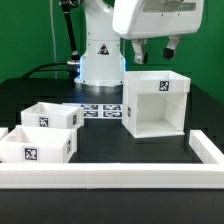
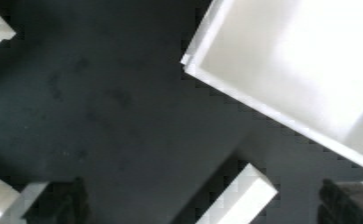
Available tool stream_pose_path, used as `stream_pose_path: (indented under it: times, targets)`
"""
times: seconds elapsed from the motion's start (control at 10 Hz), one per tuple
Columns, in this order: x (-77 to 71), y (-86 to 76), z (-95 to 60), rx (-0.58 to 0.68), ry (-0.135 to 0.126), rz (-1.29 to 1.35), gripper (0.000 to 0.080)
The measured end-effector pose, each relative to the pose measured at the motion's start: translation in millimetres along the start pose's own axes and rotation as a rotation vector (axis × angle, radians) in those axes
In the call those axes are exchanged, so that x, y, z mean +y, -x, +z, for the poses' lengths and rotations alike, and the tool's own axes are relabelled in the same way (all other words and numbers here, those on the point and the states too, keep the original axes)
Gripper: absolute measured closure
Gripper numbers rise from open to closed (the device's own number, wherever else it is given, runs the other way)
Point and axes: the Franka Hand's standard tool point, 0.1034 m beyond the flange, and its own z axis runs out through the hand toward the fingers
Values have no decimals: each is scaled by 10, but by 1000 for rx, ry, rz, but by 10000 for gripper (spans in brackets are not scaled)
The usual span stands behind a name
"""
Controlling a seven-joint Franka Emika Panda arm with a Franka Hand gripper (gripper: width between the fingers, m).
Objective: Assemble drawer
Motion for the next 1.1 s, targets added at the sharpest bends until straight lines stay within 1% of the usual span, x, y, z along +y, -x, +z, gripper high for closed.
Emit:
stream_pose_path:
  times: [0.1, 0.2, 0.3, 0.4, 0.5, 0.6, 0.8, 0.9, 1.0, 1.1]
  targets:
    - [-18, -9, 8, 5, 1, 95, 150]
    - [-103, -22, 65, 32, 6, 181, 150]
    - [-229, -3, 111, 47, -2, 284, 150]
    - [-348, -3, 139, 60, -15, 376, 150]
    - [-459, -18, 170, 66, -34, 472, 150]
    - [-488, -27, 173, 65, -44, 469, 150]
    - [-481, -24, 177, 65, -44, 470, 150]
    - [-500, -23, 178, 66, -43, 473, 150]
    - [-623, 8, 205, 69, -42, 459, 150]
    - [-729, 78, 240, 69, -41, 447, 150]
